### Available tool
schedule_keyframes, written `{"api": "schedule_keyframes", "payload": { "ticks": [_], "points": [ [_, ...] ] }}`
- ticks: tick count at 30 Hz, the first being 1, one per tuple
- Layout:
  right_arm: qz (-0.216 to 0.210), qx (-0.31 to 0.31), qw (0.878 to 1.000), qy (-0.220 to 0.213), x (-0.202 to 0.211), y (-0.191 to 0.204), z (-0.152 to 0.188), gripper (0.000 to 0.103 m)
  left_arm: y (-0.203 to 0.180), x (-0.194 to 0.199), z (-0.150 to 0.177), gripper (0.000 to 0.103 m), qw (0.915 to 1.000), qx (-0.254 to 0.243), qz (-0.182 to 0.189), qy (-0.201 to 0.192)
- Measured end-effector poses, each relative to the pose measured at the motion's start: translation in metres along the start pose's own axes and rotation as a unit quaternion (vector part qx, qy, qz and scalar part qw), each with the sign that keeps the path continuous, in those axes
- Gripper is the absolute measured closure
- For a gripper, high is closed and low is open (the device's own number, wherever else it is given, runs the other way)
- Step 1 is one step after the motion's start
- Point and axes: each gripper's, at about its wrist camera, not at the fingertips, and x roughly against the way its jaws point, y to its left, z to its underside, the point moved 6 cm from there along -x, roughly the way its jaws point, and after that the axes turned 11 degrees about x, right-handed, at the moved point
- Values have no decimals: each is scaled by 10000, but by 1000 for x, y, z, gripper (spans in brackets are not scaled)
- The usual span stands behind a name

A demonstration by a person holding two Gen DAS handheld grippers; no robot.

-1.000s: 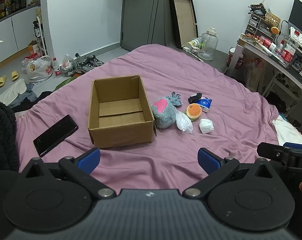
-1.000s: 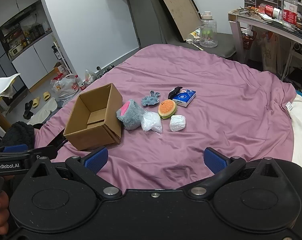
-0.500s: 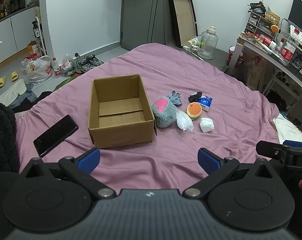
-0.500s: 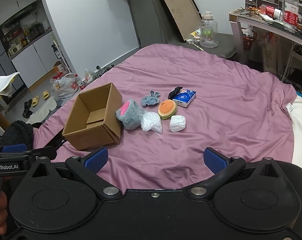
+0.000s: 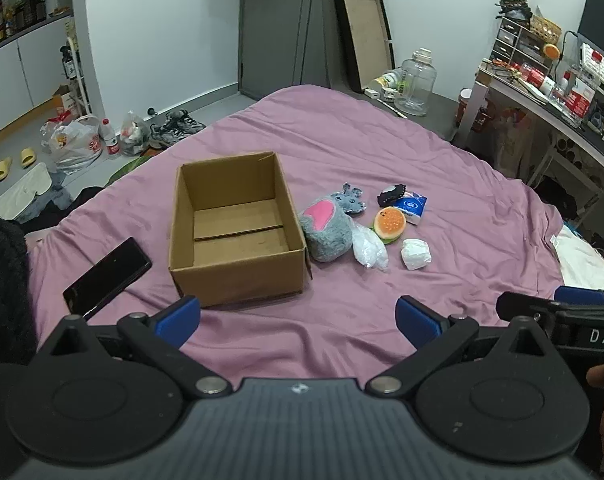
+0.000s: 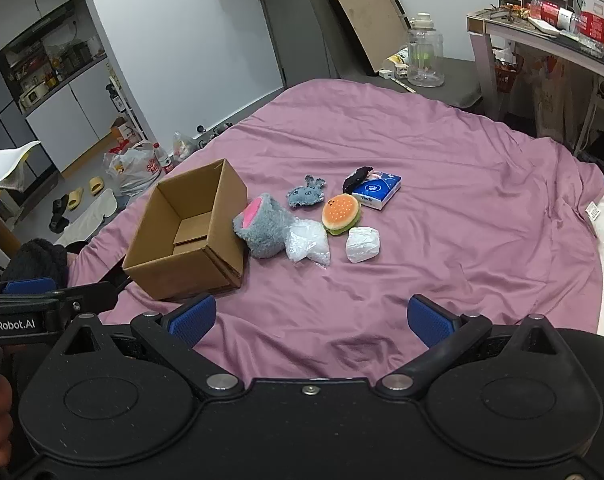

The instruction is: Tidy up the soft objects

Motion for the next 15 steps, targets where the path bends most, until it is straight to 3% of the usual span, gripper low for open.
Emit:
{"api": "schedule_keyframes", "payload": {
  "ticks": [15],
  "points": [
    [-104,-389,9991,113,-42,-33,2,0,-21,-35,-17,0,9999,-42,-5,-145]
  ]
}}
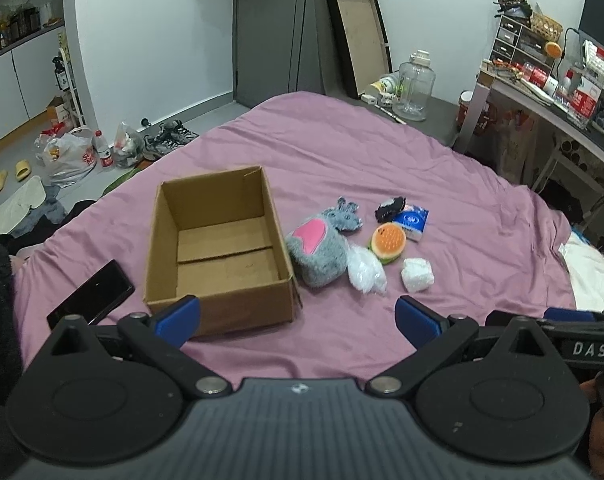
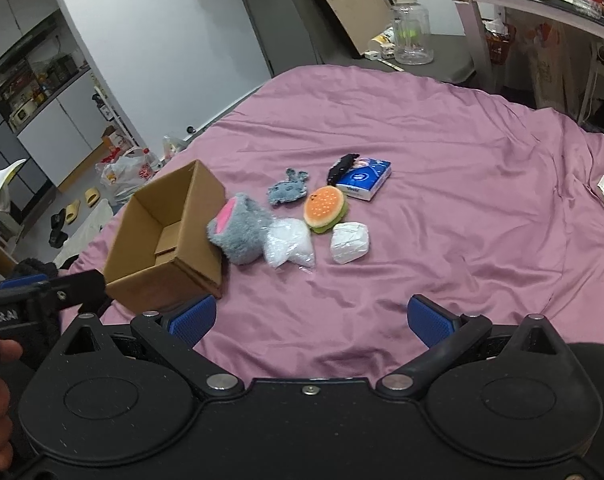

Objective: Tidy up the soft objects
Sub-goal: 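Grasp the clear plastic bag with the left tool while the right tool grasps the white wrapped packet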

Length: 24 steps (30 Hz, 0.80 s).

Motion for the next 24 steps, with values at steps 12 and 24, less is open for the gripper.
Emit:
{"api": "schedule_keyframes", "payload": {
  "ticks": [12,24],
  "points": [
    [-71,-472,9987,-171,-36,-34,-9,0,-21,-44,-11,3,9997,87,202,122],
    [-557,-1032,9931,-57,-81,-56,-15,7,-39,-93,-20,28,9994,156,118,301]
  ]
}}
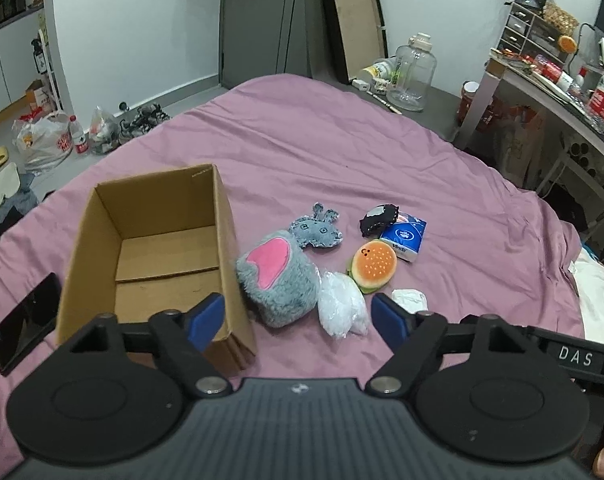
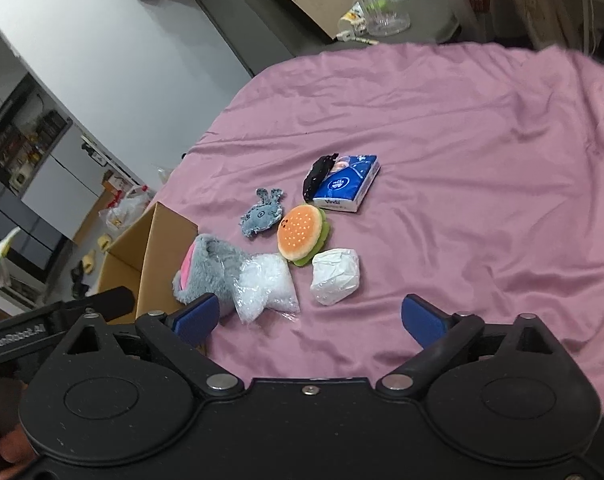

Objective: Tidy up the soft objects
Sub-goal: 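Grasp the clear plastic bag with the left tool while the right tool grasps the white wrapped packet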

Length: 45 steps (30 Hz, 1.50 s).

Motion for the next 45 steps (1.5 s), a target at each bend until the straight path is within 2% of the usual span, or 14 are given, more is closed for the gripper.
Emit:
{"api": "schedule_keyframes", "payload": {
  "ticks": [4,15,20,27,32,38,39,40,42,45],
  "points": [
    [-102,-127,9999,9,-13,-9,-3,12,-4,-15,-3,34,10000,60,-30,65],
    [-296,-444,9985,138,-43,-29,-10,23,-25,-52,2,37,9993,184,153,284],
    [-437,-603,9970,201,-51,-35,-10,29,-26,-69,12,41,9984,301,124,466],
    [-715,-917,9929,262,-63,-46,-9,31,-24,-96,23,49,9960,433,108,772],
    [-879,-1048,9896,435,-77,-51,-5,33,-18,-115,27,49,9939,549,-53,950],
    [-862,-1118,9886,525,-93,-56,-6,33,-18,-129,28,49,9918,769,13,1020],
    [-849,-1086,9890,539,-95,-56,-6,34,-19,-130,27,51,9918,780,14,1012],
    [-832,-1059,9894,548,-97,-56,-7,35,-20,-130,27,60,9915,805,38,1024],
    [-762,-989,9906,557,-101,-56,-8,38,-22,-129,25,65,9908,880,70,1030],
    [-560,-769,9936,602,-106,-53,-8,47,-22,-126,25,77,9909,904,66,994]
  ]
}}
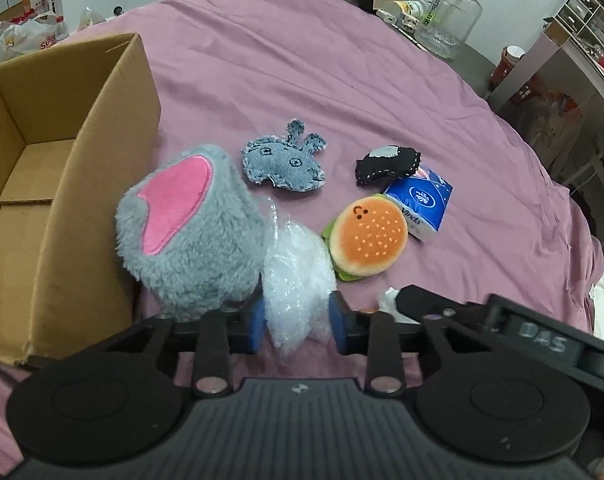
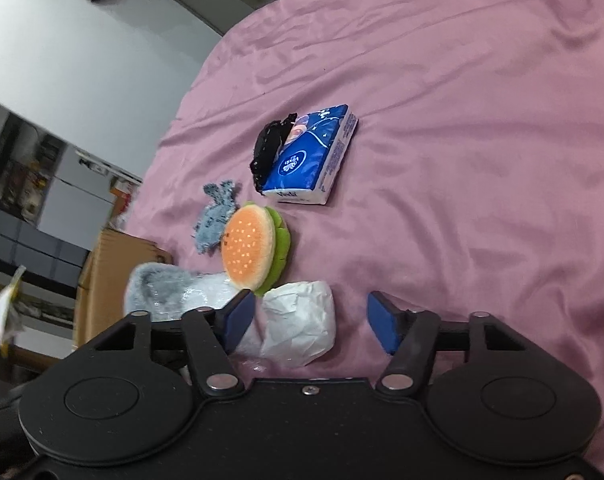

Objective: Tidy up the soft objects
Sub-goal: 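Grasp the clear plastic bag with the left tool while the right tool grasps the white wrapped packet, then carry the bag into the box and open the left tool while the right tool drops the packet in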

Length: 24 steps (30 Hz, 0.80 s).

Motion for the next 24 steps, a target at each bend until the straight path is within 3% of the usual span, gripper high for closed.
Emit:
{"api": "schedule_keyframes", "payload": {
  "ticks": [3,17,24],
  "points": [
    [-55,86,9999,28,-1,4,1,66,3,8,2,78,10000,45,28,-21],
    [512,508,9962,-485,46,34,3,67,12,75,-11,79,9963,134,468,-703],
    [811,514,9934,-624,61,56,3,67,19,101,-24,79,9939,140,678,-860]
  ]
}}
